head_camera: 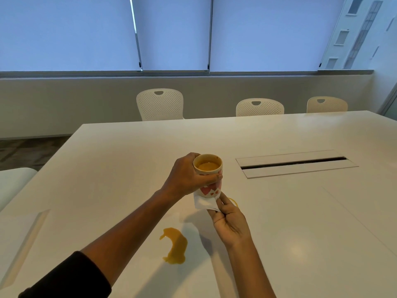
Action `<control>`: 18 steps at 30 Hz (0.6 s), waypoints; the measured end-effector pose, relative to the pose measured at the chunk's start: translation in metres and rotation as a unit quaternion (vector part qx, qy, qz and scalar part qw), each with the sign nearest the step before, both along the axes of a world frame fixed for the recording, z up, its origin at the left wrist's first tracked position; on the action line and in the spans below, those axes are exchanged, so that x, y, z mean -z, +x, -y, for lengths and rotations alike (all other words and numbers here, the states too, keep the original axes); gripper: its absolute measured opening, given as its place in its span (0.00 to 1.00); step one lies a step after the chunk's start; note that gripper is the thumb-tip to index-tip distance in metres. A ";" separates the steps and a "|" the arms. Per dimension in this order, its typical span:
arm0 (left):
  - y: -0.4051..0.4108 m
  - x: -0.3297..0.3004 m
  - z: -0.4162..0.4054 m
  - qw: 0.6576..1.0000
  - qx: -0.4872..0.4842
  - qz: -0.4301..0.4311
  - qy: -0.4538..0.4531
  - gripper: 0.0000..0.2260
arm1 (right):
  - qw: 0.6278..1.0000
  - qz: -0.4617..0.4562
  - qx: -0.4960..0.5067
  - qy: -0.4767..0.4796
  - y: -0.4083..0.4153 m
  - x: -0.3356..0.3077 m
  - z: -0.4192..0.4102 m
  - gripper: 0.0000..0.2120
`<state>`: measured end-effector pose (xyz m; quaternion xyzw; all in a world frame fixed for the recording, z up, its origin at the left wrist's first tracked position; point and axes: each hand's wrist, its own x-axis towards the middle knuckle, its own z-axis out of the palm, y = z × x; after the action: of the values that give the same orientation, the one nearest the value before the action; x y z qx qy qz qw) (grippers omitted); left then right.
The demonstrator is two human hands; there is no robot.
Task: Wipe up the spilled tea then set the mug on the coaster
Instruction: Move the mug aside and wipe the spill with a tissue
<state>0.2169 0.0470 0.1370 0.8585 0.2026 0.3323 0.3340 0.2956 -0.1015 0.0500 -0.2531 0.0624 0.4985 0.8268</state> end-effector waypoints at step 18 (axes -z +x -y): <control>-0.003 -0.003 0.005 1.000 0.009 -0.021 -0.016 0.32 | 1.000 0.003 -0.009 -0.007 0.039 -0.002 0.043 0.16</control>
<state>0.2135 0.0422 0.1403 0.8615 0.2067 0.3082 0.3465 0.3346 -0.1442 0.0516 -0.2614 0.0611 0.5045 0.8206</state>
